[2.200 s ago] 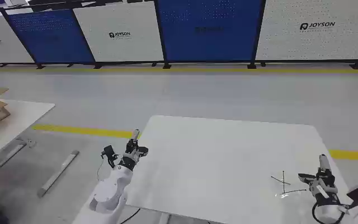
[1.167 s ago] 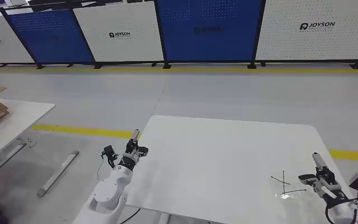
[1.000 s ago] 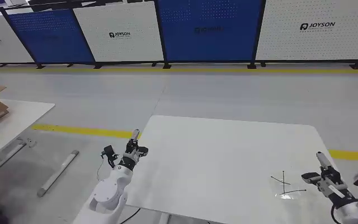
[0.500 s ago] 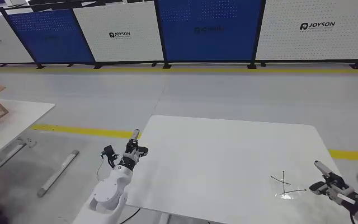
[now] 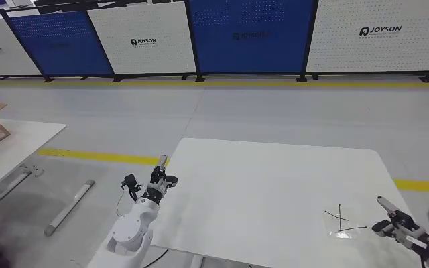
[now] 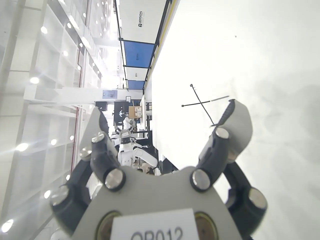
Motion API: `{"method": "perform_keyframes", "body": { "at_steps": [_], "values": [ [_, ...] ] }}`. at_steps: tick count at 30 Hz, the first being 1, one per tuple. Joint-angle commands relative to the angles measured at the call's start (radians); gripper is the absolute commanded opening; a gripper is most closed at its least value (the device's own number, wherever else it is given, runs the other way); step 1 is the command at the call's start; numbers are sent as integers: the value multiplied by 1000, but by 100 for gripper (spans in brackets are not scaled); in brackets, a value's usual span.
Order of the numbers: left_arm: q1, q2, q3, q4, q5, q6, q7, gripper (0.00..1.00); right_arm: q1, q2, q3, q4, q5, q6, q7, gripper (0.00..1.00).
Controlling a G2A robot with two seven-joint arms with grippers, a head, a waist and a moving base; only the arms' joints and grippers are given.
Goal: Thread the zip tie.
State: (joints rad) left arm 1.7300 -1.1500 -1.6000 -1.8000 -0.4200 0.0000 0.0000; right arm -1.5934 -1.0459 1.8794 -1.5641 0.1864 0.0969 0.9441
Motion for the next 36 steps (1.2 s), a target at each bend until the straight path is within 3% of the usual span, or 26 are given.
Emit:
{"method": "perform_keyframes", "body": {
  "at_steps": [1,6,9,21,24,28,36],
  "values": [
    [0,0,0,0,0,0,0,100,5,2,-12,23,-34,-18,-4,100],
    [0,0,0,0,0,0,0,100,31,7,-49,74,-82,-35,0,100],
    [0,0,0,0,0,0,0,100,69,10,-86,105,-131,-6,10,100],
    [0,0,0,0,0,0,0,100,69,10,-86,105,-131,-6,10,100],
    [0,0,0,0,0,0,0,100,51,12,-70,109,-76,-90,62,100],
    [0,0,0,0,0,0,0,100,46,19,-60,121,-69,-142,100,100],
    [0,0,0,0,0,0,0,100,46,19,-61,123,-69,-145,105,100]
  ]
}}
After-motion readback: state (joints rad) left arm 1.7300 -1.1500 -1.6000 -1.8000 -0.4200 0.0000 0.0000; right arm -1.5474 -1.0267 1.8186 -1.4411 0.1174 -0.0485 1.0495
